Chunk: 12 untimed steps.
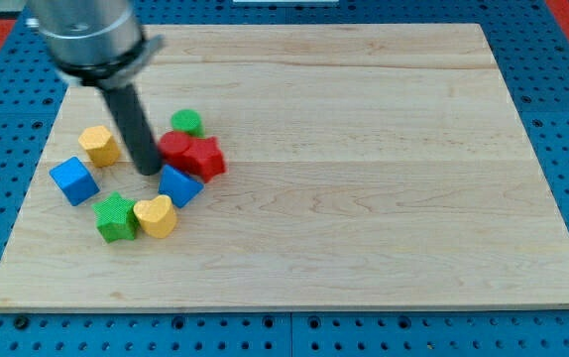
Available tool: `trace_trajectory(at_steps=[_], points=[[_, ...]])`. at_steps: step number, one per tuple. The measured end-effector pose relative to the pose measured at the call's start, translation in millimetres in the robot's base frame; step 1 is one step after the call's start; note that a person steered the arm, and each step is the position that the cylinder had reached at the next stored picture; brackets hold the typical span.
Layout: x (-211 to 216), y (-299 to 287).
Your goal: Separate red blocks from group of blocks
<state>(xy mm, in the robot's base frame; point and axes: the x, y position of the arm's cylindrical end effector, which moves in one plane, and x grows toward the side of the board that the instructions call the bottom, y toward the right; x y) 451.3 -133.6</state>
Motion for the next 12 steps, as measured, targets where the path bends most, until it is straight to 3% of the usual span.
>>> trace_trajectory(at_steps=[2, 3, 4, 5, 6, 8, 9, 10, 12], points=[[-2, 103], [-25, 169], [-83, 210], [-12, 200], [25, 116], [-3, -13], [-38, 9], [-61, 87], [-34, 42]])
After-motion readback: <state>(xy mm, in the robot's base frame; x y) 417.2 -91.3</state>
